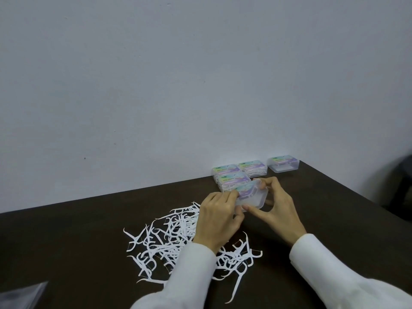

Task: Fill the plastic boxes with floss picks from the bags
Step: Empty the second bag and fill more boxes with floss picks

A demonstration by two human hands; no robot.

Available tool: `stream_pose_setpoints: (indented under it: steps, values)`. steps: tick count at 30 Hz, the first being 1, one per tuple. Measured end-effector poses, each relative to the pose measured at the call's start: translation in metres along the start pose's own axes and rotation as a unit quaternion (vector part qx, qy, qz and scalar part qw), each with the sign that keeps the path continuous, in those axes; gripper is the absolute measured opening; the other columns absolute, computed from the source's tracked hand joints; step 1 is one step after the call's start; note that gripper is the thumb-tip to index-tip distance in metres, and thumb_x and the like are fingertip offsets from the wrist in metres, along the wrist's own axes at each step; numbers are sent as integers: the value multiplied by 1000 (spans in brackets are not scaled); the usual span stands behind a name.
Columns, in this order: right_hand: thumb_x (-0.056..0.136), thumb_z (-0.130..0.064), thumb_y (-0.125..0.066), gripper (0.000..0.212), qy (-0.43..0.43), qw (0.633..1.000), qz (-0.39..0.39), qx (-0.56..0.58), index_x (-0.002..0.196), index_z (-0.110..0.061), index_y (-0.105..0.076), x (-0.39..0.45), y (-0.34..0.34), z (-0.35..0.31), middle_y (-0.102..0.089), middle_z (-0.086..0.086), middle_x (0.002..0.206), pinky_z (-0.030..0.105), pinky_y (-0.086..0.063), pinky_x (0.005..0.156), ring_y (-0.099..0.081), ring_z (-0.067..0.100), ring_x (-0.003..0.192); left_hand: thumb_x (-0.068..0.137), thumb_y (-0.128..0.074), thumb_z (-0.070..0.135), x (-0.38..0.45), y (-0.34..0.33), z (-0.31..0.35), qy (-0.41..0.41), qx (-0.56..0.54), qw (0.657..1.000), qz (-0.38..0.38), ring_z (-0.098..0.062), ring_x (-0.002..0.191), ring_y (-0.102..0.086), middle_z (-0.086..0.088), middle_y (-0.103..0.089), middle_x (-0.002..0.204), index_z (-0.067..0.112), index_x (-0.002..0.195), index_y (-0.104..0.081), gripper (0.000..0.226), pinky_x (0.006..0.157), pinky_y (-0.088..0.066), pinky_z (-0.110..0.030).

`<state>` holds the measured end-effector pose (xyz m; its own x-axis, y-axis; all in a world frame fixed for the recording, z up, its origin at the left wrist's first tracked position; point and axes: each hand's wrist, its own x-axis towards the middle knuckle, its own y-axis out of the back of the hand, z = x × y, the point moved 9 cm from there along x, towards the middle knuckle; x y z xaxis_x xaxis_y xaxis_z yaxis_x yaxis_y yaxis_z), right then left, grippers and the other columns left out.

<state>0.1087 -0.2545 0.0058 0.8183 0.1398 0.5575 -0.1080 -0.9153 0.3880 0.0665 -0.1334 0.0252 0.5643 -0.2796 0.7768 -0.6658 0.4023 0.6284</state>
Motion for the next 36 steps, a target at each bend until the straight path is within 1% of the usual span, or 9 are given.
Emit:
stream_pose_setpoints:
  steps: [7, 13, 15, 18, 22, 26, 30, 33, 36]
  values:
    - [68, -43, -75, 50, -24, 997, 7, -77, 103, -42, -40, -5, 10, 17, -54, -10, 113, 21, -42, 88, -51, 4, 104, 64, -81, 13, 2, -4, -4, 41, -21, 999, -9, -9, 71, -66, 4, -71, 83, 14, 97, -68, 35, 70, -52, -20]
    - [76, -32, -74, 62, -48, 994, -21, -99, 126, -38, -38, -9, 11, 25, -43, -20, 122, 24, -36, 100, -40, 1, 116, 71, -74, 5, 5, -3, -7, 81, -45, 996, -20, -12, 80, -66, 2, -70, 91, 13, 106, -64, 37, 81, -52, -28]
    - [74, -33, -75, 70, -88, 990, -33, -101, 132, -36, -35, -11, 12, 40, -41, -15, 128, 30, -37, 104, -40, 4, 120, 82, -63, 6, 7, -1, -6, 90, -61, 993, -43, -14, 91, -63, 0, -67, 101, 13, 117, -59, 36, 89, -47, -31]
    - [71, -31, -78, 82, -159, 981, -64, -94, 137, -28, -31, -18, 7, 59, -42, -1, 139, 41, -39, 107, -43, 17, 128, 90, -52, 10, 8, -1, -13, 99, -89, 988, -73, -15, 103, -55, 0, -60, 114, 17, 130, -48, 41, 90, -37, -23]
    - [74, -27, -77, 79, -188, 970, -89, -127, 139, -20, -32, -25, 5, 63, -41, 4, 141, 36, -36, 108, -42, 19, 129, 90, -51, 14, 2, -1, -31, 140, -115, 979, -91, -14, 105, -54, 3, -57, 116, 23, 128, -46, 39, 89, -41, -25]
    - [75, -25, -75, 64, -180, 968, -56, -169, 129, -19, -42, -29, 9, 53, -33, 5, 129, 35, -36, 107, -38, 20, 124, 90, -53, 14, -12, 1, -37, 138, -126, 974, -132, -10, 107, -53, 8, -58, 114, 25, 126, -48, 38, 93, -42, -28]
    - [78, -13, -70, 38, -138, 975, -31, -171, 108, -20, -49, -33, 7, 31, -44, 2, 111, 23, -44, 86, -48, 15, 103, 91, -53, 15, -28, 7, -49, 163, -137, 962, -173, -5, 109, -53, 9, -59, 115, 26, 124, -50, 34, 95, -40, -23]
    - [79, -8, -66, 23, -83, 979, -78, -168, 93, -22, -53, -41, -8, 13, -48, -1, 96, 10, -36, 69, -48, 7, 78, 92, -53, 17, -47, 13, -61, 182, -143, 950, -210, -5, 109, -52, 8, -58, 115, 26, 119, -54, 29, 95, -40, -22]
    - [84, -15, -62, 23, -67, 967, -162, -185, 103, -26, -55, -52, -28, 3, -47, -6, 104, 16, -39, 78, -46, 2, 81, 91, -55, 17, -68, 22, -76, 205, -144, 939, -238, -4, 111, -52, 10, -59, 115, 26, 117, -57, 27, 97, -40, -24]
